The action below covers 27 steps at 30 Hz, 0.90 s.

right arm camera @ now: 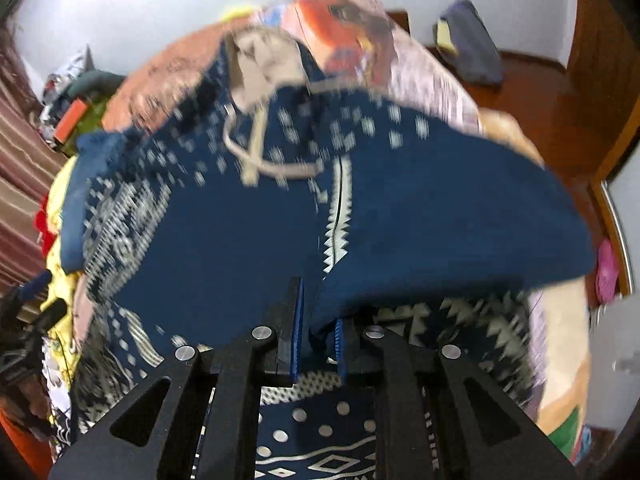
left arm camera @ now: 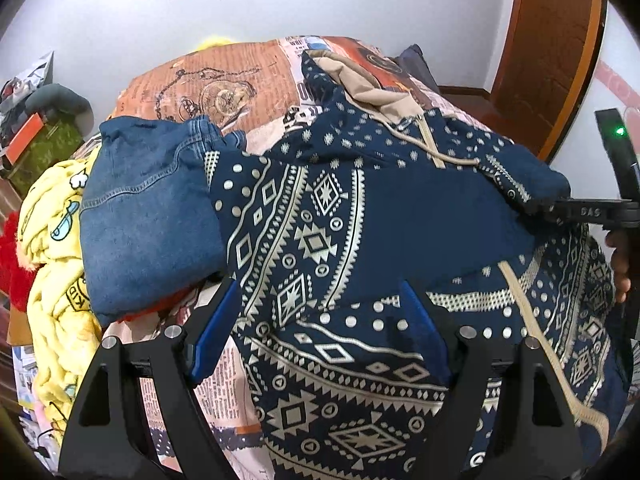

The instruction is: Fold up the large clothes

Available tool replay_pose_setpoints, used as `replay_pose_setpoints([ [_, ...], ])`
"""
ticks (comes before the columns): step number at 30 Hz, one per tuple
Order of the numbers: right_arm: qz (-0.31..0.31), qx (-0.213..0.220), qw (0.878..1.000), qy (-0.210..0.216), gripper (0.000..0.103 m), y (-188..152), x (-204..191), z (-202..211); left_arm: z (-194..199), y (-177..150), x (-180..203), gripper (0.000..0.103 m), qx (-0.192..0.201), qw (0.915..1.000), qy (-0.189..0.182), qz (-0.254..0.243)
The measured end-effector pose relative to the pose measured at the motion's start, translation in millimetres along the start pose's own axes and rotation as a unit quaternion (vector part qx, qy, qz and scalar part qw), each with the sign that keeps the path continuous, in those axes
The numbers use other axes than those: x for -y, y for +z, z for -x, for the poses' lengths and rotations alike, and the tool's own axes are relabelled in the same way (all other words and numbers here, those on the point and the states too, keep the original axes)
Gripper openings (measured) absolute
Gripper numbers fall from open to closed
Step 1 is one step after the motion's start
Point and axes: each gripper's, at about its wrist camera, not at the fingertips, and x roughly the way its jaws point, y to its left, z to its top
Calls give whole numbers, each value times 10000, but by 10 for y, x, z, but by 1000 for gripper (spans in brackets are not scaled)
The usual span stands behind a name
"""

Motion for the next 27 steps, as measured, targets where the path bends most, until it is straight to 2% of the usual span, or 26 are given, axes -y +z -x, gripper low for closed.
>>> replay_pose_setpoints([
  [2,-96,-158,9998,-24,16,-54,41,-10,-28,-43,17,81,-46,10000,38,-69],
  [4,-247,-275,9992,181,29,-57,89,56,-62,-66,32,81,-94,9999,73,-110],
  [6,-414,-252,9980,412,35,-62,133,174,-92,-70,38,81,-125,9999,51,-87],
  [7,-467,-207,9976,461,42,-62,168,250,-107,-69,39,81,-137,9999,25,-61],
  [10,-569,166,9971,470,54,-53,265,525,-145,-36,51,81,-135,9999,-60,27],
  [11,-687,360,9959,463,55,-45,354,633,-154,-22,57,81,-130,9999,-74,44],
  [14,-1218,727,9891,398,66,-49,665,806,-179,25,85,81,-114,9998,-141,103],
  [17,-1806,812,9799,228,67,-34,998,770,-194,56,108,81,-94,9997,-187,155],
  [22,-2740,554,9601,111,67,-67,1547,450,-216,70,107,81,-95,9995,-227,209],
  [27,-3476,335,9363,376,67,-88,1917,87,-276,60,64,81,-165,9993,-182,290],
])
